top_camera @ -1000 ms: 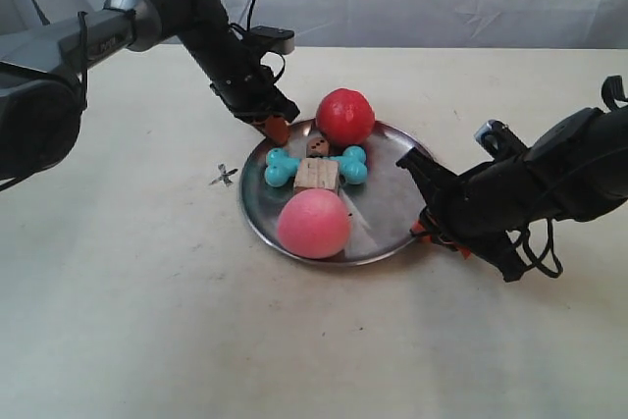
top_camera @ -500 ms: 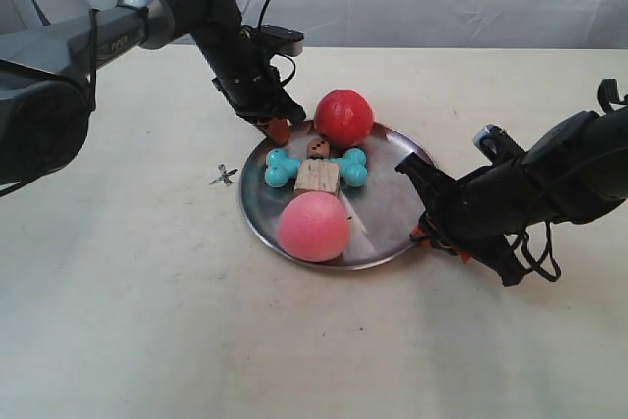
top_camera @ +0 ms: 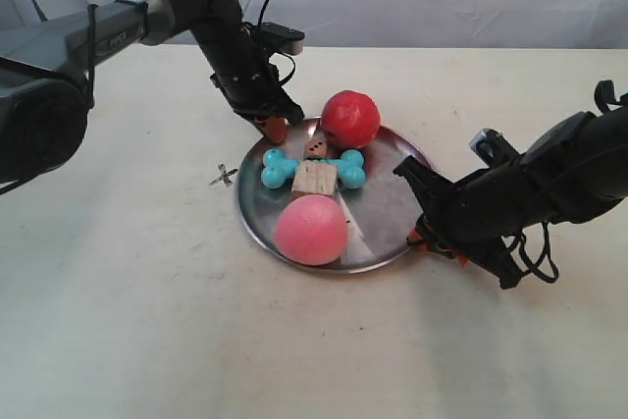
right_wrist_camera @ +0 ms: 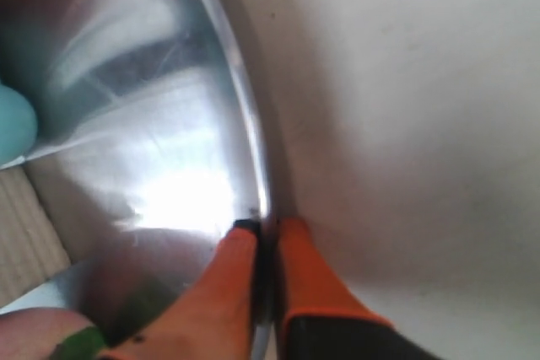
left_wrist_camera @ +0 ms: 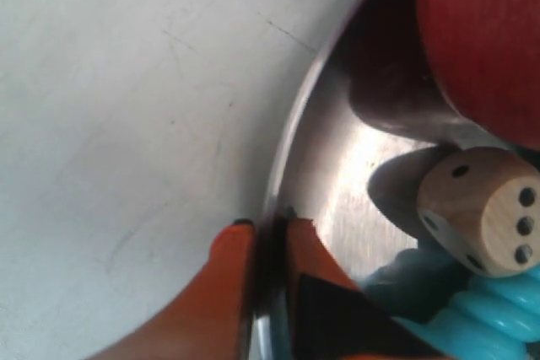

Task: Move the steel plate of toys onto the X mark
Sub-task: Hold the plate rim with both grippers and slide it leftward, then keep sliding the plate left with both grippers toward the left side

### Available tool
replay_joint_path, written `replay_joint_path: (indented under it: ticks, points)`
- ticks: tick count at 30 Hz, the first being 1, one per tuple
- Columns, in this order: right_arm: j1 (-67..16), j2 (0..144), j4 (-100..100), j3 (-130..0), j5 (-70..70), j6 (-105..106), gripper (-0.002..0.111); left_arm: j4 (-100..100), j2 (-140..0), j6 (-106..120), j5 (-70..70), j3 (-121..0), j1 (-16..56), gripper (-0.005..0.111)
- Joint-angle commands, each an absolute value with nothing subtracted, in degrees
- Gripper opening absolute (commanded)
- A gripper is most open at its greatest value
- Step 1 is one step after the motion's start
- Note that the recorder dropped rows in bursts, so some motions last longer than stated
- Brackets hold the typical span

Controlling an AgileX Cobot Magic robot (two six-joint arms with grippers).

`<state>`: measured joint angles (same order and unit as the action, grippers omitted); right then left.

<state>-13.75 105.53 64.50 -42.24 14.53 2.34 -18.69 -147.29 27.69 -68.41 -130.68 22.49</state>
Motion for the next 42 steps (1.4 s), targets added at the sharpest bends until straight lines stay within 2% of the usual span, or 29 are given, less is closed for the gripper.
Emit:
replay_joint_path:
  ticks: [1, 20, 32, 39, 42]
  points:
    - [-13.84, 104.11, 63.47, -42.57, 16.77, 3.34, -0.001, -18.86, -145.80, 27.06, -69.96, -130.30, 23.63, 0.000]
    - [-13.84, 101.44, 63.47, -42.67, 21.17, 3.34, -0.001, -15.59, -141.35, 23.89, -69.96, -130.12, 23.63, 0.000]
    - [-13.84, 100.84, 63.07, -50.16, 25.09, 3.34, -0.001, -10.60, -134.58, 24.03, -69.96, -121.46, 20.72, 0.000]
    - [-21.85, 110.55, 63.51, -61.44, 27.92, 2.89, -0.001, -7.64, -132.00, 24.03, -69.96, -118.10, 19.03, 0.000]
    - [-22.82, 113.07, 63.41, -63.36, 27.92, 2.89, -0.001, -6.10, -132.00, 24.03, -69.96, -115.07, 16.75, 0.000]
